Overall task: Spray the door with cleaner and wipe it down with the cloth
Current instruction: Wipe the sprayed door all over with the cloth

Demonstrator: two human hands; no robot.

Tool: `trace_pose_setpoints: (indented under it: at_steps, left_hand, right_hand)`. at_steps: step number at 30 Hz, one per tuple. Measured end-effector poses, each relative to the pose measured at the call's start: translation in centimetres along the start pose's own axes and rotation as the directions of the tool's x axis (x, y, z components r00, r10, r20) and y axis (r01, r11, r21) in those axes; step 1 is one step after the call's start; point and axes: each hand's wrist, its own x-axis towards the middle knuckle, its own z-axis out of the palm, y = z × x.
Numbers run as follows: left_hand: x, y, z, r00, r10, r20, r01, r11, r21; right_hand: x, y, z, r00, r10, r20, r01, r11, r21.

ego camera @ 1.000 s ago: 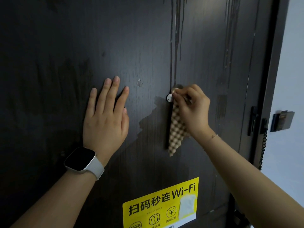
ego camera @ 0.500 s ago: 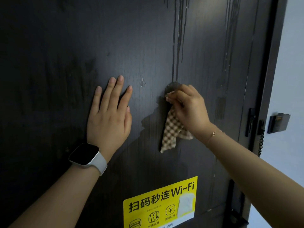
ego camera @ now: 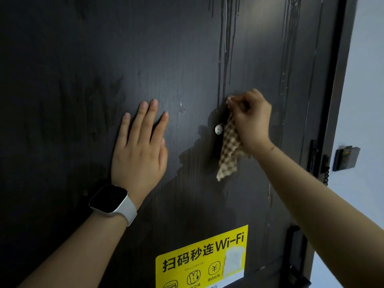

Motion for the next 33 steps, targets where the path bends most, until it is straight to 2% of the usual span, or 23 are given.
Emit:
trace_pose_setpoints:
  at_steps: [2,4,6,8,10,11,12,14,16,17,18,20,22,23,25,27,29,30,31,33]
  left_hand:
    - [0.0,0.0,0.0,1.0,0.0,0.001,0.0,1.0,-0.002]
    - [0.0,0.0,-0.1,1.0,0.0,0.005,0.0,1.0,0.002]
    - [0.0,0.1,-0.1,1.0,0.003,0.004,-0.003,1.0,0.005]
    - [0.1,0.1,-0.1,1.0,0.002,0.006,-0.002,1.0,0.007]
    - [0.1,0.1,-0.2,1.0,-0.008,0.004,0.008,1.0,0.007]
    - [0.2,0.1,-0.2,1.0,-0.014,0.002,0.014,1.0,0.009]
    - [0.2,0.1,-0.2,1.0,-0.019,0.002,0.019,1.0,0.013]
    - [0.2,0.1,-0.2,1.0,-0.021,0.009,0.021,0.999,0.033]
    - [0.2,0.1,-0.2,1.0,-0.02,0.018,0.019,0.999,0.038]
    - [0.2,0.1,-0.3,0.999,-0.025,0.023,0.024,0.999,0.026]
    - [0.3,0.1,-0.5,0.999,-0.031,0.029,0.031,0.999,0.008]
    - [0.6,0.1,-1.0,0.998,-0.039,0.046,0.04,0.999,-0.021]
    - [1.1,0.1,-1.6,0.998,-0.035,0.05,0.037,0.999,-0.04]
    - [1.8,0.0,-1.8,0.999,-0.033,0.037,0.035,0.998,-0.049]
    - [3.8,0.0,-2.2,1.0,-0.025,-0.012,0.024,0.997,-0.075]
    - [6.5,0.0,-2.2,0.998,-0.009,-0.062,0.004,0.997,-0.083]
    - [9.7,-0.3,-2.0,0.995,0.005,-0.095,-0.011,0.998,-0.066]
    - [11.2,-0.6,-2.0,0.995,0.013,-0.103,-0.018,0.998,-0.054]
    - [12.8,-0.9,-1.9,0.994,0.02,-0.109,-0.025,0.999,-0.042]
    - [15.3,-1.7,-1.8,0.992,0.019,-0.125,-0.022,0.999,-0.025]
  right_hand:
    - [-1.7,-1.5,1.1,0.99,-0.102,0.093,0.103,0.995,-0.001]
    - [-3.3,-2.0,1.6,0.94,-0.275,0.204,0.274,0.961,0.029]
    - [-2.6,-1.3,1.3,0.926,-0.313,0.211,0.313,0.949,0.034]
    - [-0.6,-0.8,0.9,0.982,-0.171,0.079,0.17,0.985,0.022]
    - [0.9,-1.0,0.9,0.996,0.042,-0.082,-0.035,0.996,0.077]
    - [0.9,-1.5,1.3,0.99,0.086,-0.116,-0.075,0.993,0.094]
    - [0.4,-2.4,2.0,0.992,0.068,-0.107,-0.059,0.994,0.089]
    - [-1.9,-4.1,3.3,0.995,-0.096,0.024,0.093,0.992,0.089]
    - [-3.4,-4.3,3.5,0.948,-0.284,0.144,0.272,0.957,0.099]
    - [-2.8,-3.8,3.2,0.933,-0.325,0.157,0.313,0.945,0.097]
    - [-1.6,-3.0,2.8,0.942,-0.311,0.129,0.303,0.95,0.079]
    - [1.5,-1.3,1.8,0.992,-0.115,-0.049,0.116,0.993,0.033]
    - [3.5,-0.3,1.5,0.966,0.143,-0.214,-0.133,0.989,0.062]
    - [3.7,-0.6,2.0,0.952,0.186,-0.242,-0.17,0.982,0.087]
    - [2.5,-2.3,3.5,0.974,0.071,-0.216,-0.048,0.993,0.109]
    - [0.4,-4.1,4.9,0.979,-0.18,-0.097,0.188,0.979,0.081]
    - [-0.2,-4.0,4.8,0.924,-0.383,0.006,0.382,0.923,0.04]
    - [0.5,-3.1,4.4,0.898,-0.44,0.023,0.44,0.898,0.015]
    - [1.5,-1.8,3.9,0.894,-0.448,0.015,0.448,0.894,-0.014]
    - [4.4,0.8,2.8,0.942,-0.32,-0.101,0.316,0.947,-0.06]
